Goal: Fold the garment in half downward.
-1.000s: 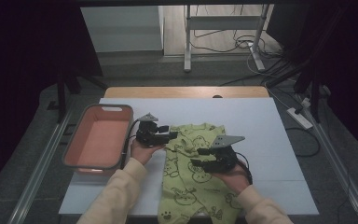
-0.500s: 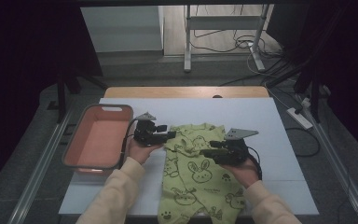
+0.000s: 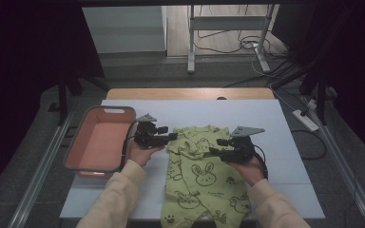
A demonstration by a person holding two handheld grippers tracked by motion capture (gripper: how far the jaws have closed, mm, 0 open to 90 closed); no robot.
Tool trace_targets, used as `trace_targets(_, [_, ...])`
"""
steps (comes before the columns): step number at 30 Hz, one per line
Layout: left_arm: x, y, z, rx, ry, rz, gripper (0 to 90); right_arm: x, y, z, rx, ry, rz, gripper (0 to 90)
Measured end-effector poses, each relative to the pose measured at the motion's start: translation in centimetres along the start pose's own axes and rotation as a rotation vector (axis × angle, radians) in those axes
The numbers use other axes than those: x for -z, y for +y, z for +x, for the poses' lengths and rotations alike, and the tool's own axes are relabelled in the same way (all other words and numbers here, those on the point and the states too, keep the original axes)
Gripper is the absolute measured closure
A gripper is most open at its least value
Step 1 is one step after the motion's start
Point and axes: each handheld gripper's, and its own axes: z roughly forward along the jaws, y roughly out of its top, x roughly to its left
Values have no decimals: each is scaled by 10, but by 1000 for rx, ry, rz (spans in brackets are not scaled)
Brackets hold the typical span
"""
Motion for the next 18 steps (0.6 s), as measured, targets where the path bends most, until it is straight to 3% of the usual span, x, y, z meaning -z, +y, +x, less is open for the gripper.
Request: trace_targets(18, [-3, 2, 3, 9, 18, 5, 385, -1, 8, -32, -55, -50, -1, 455])
